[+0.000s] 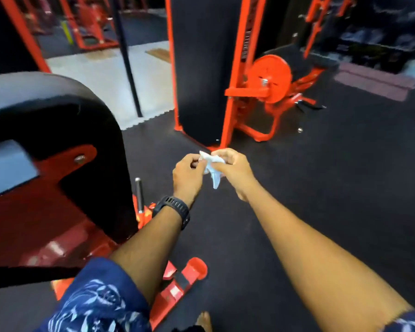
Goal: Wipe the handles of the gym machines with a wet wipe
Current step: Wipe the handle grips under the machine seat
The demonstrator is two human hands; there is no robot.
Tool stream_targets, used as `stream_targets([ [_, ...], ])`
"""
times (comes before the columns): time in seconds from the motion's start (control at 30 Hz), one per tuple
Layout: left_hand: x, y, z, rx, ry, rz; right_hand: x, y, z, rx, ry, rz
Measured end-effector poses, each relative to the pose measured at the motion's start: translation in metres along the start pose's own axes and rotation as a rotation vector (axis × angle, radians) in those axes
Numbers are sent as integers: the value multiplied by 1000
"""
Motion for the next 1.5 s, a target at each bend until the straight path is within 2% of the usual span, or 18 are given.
stream_targets([
  [0.1, 49, -14, -3, -8, 143, -44, 58, 28, 23, 23, -175, -1],
  [0.23, 98, -36, -5, 0, 272, -132, 112, 55, 52, 5, -295, 49],
  [0.37, 138, -52, -14, -2, 423, -220, 163, 81, 85, -30, -525, 76],
  [0.5, 161, -68, -31, 41, 550, -299, 198, 109, 127, -49, -707, 59],
  [0.63, 193, -101, -46, 67, 728, -455, 230, 156, 182, -113, -905, -14],
  [0.8, 230, -139, -53, 110, 847, -616, 255, 215, 237, -113, -1041, -18],
  [0.97, 256, -176, -52, 225, 790, -760, 253, 273, 264, -95, -1114, 76],
  [1.1, 274, -226, -66, 356, 697, -890, 236, 320, 285, -154, -1047, -25],
  [1.2, 281, -271, -83, 551, 566, -956, 212, 359, 299, -181, -994, -101],
  [1.3, 287, -309, -97, 813, 421, -1026, 192, 395, 310, -182, -986, -273],
  [1.37, 291, -330, -106, 940, 321, -1070, 181, 412, 317, -207, -1063, -417],
  [1.5, 294, -375, -115, 1140, 247, -1003, 166, 447, 330, -336, -1217, -597],
])
Point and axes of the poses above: each hand's wrist, its own x-axis towards the middle knuckle, its own z-axis out of the palm, y = z × x, the point moved 1 cm from there along x, towards the middle knuckle, and after that the axes turned 13 degrees about -z, right-handed, at the moved point
